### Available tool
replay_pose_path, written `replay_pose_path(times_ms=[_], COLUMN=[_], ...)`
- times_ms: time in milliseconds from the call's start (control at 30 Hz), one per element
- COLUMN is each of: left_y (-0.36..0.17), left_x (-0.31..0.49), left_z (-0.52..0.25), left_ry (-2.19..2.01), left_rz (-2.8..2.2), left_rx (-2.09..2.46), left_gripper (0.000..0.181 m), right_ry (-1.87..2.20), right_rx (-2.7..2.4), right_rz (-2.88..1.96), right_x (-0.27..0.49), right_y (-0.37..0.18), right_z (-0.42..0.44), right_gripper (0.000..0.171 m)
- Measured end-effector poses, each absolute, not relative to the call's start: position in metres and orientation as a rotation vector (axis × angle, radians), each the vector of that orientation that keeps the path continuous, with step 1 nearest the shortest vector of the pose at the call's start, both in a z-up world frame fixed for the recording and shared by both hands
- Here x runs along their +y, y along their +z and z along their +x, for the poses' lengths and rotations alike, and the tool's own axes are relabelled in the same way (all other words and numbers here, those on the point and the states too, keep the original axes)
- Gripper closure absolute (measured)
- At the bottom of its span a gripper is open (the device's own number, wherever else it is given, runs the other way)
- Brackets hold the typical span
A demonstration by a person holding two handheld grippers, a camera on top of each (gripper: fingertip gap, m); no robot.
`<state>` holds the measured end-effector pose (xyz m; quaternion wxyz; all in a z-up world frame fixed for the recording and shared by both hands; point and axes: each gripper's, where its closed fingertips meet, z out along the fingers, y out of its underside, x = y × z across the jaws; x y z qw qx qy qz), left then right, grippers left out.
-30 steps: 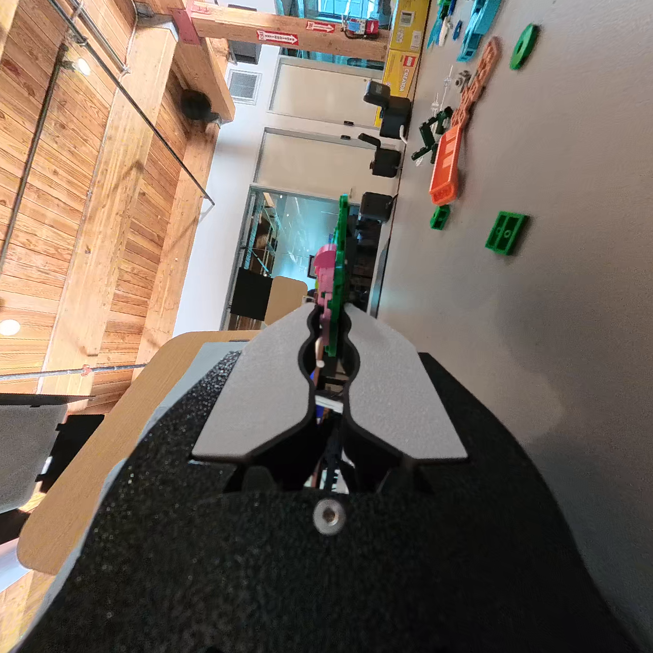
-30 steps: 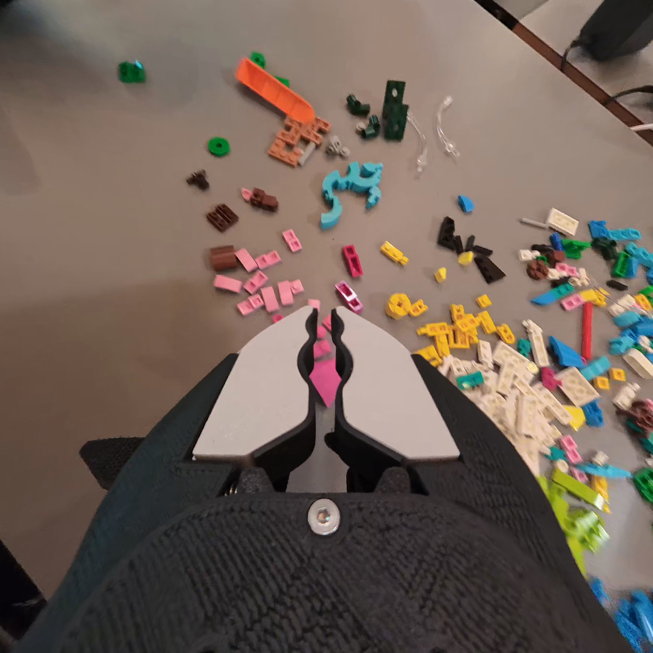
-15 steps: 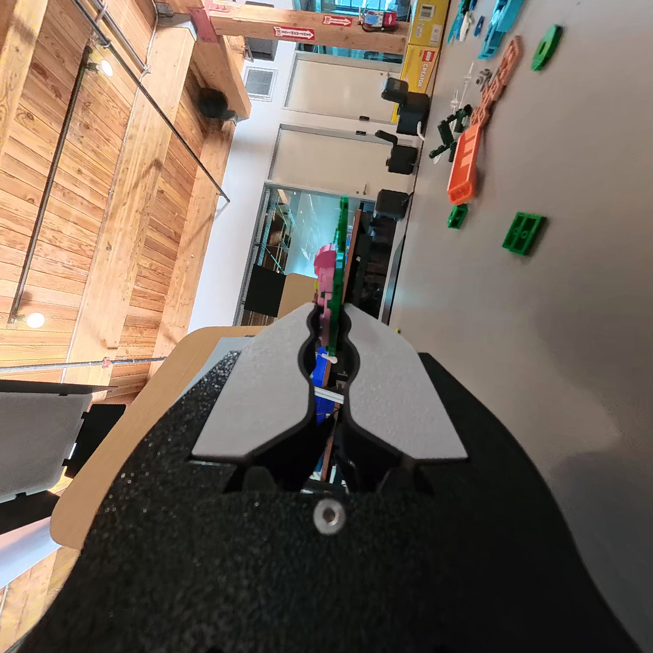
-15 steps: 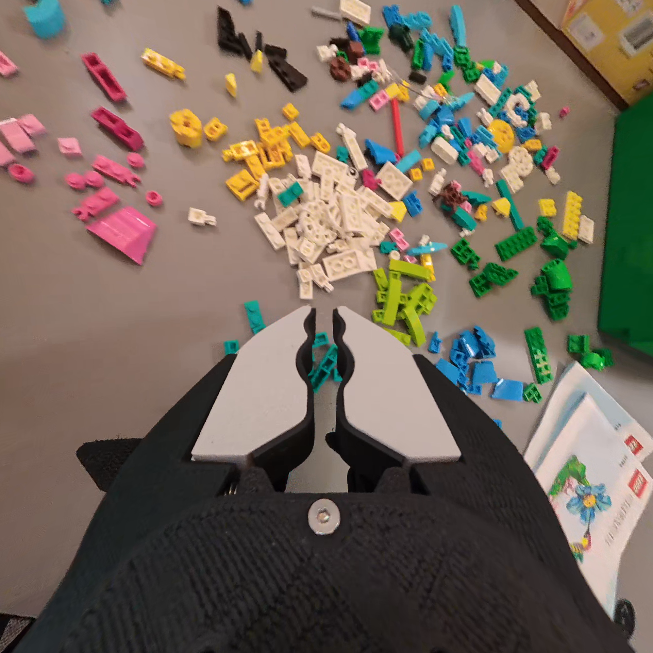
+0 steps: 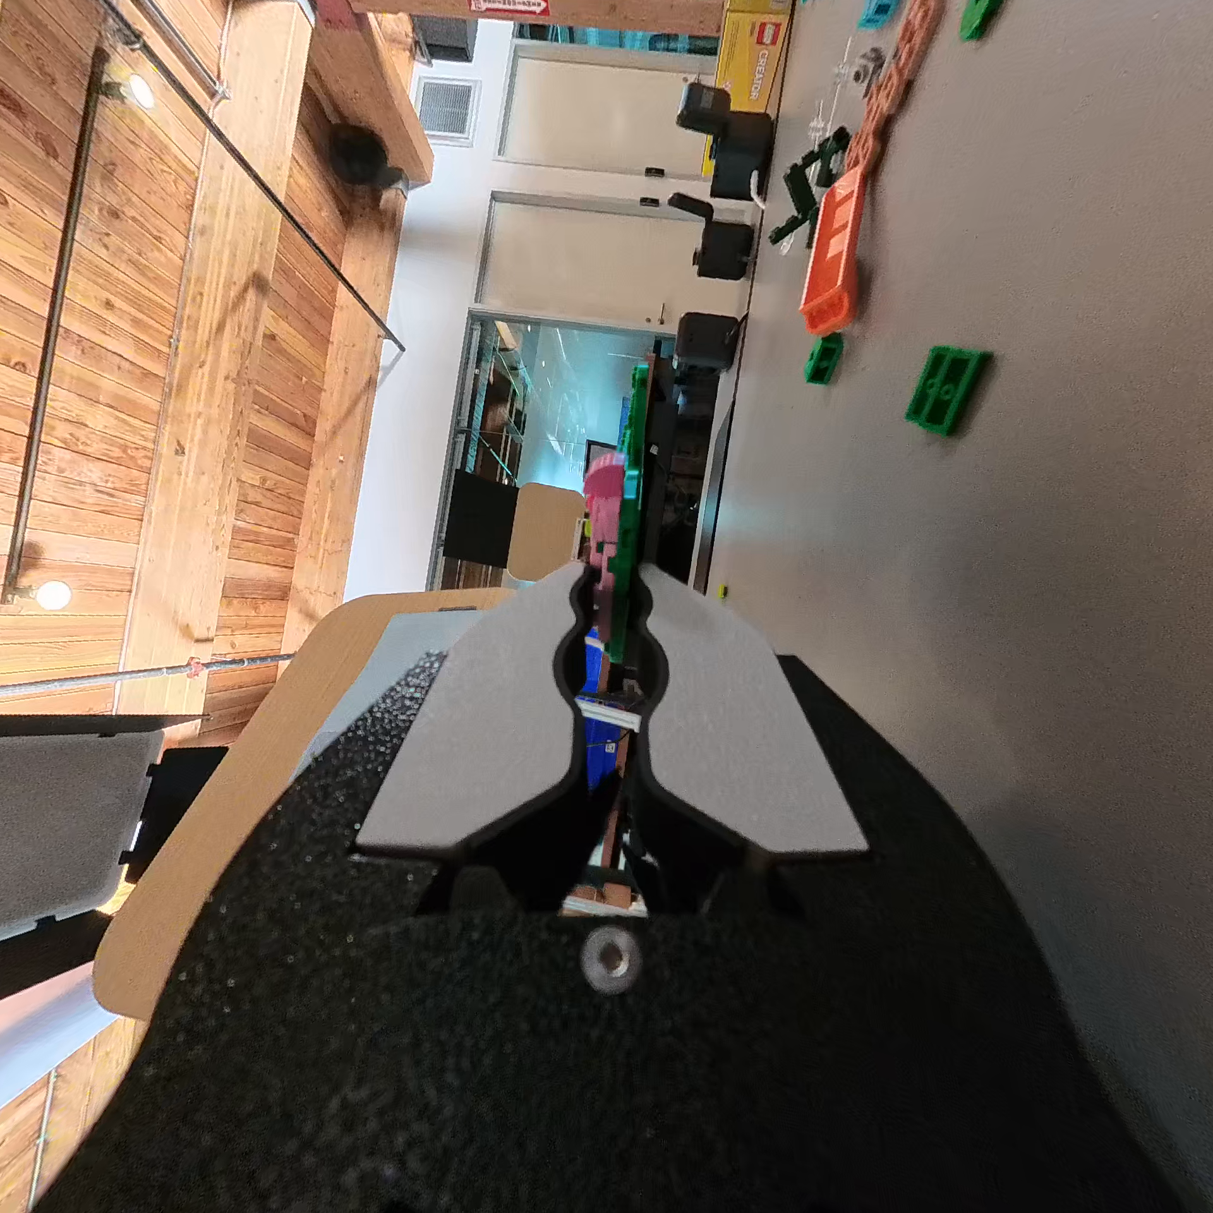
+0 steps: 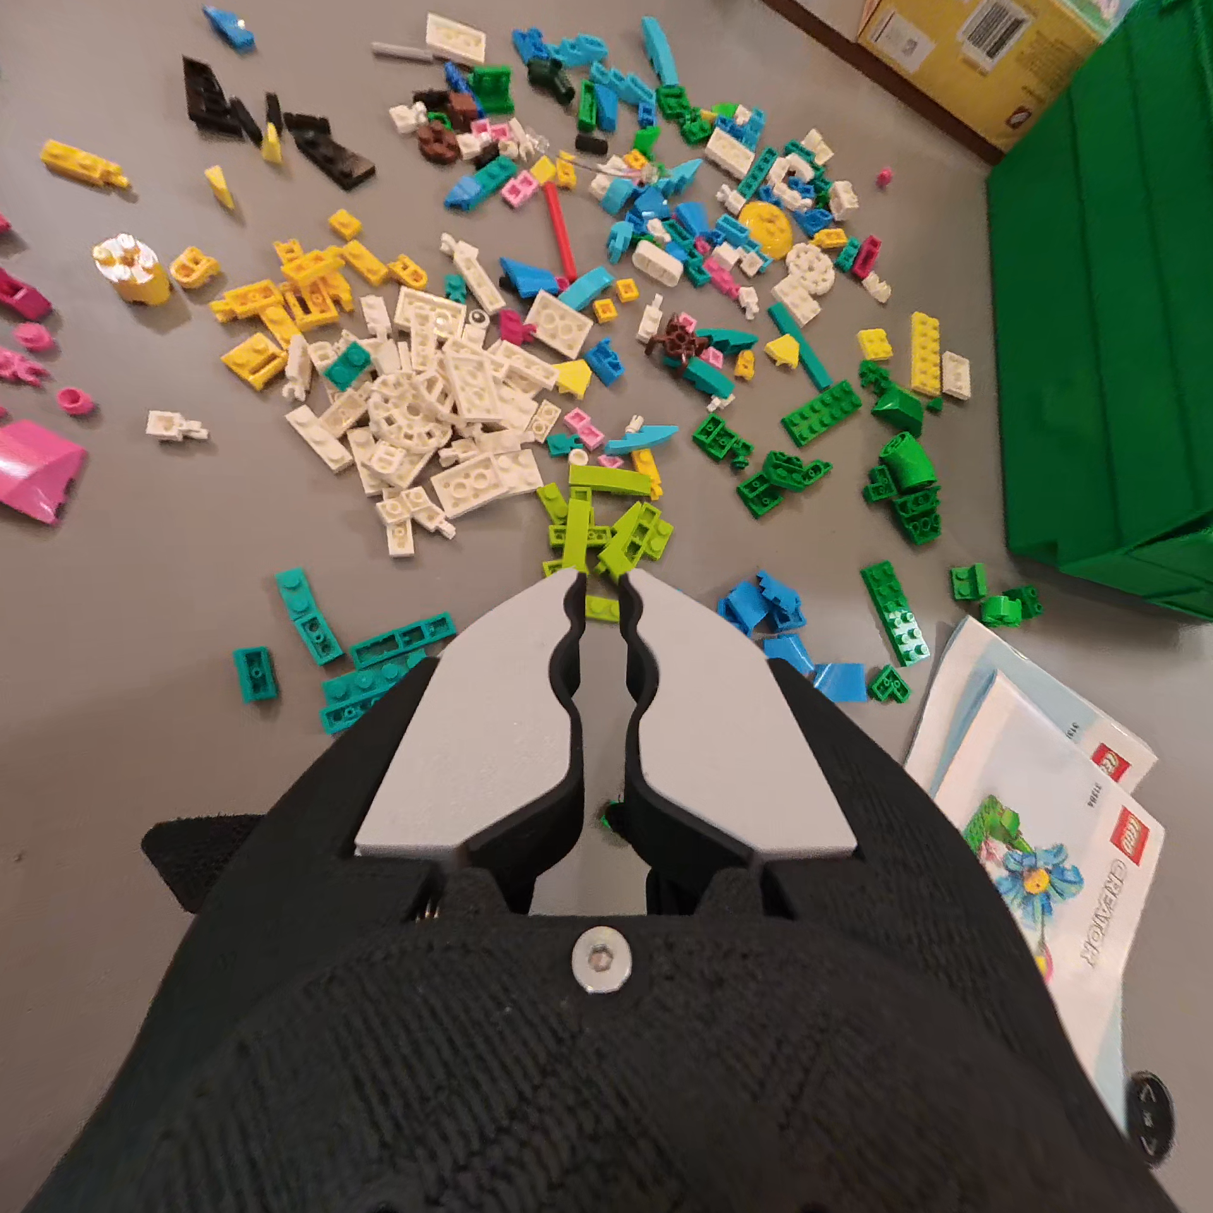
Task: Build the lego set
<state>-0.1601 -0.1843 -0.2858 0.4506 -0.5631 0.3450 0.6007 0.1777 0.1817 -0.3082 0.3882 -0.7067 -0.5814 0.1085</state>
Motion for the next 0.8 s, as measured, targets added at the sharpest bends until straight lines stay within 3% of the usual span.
replay_pose_path(times_ms=[800], left_y=[-0.29], left_x=[-0.186], left_z=[-0.156], left_ry=[1.521], left_rz=[-1.381], left_rx=[0.916], left_gripper=[0.172], right_ry=[0.142], right_rx=[-1.426], right_rz=[-1.834], right_x=[0.198], right_y=[-0.307], right_z=[0.194], right_gripper=[0.168])
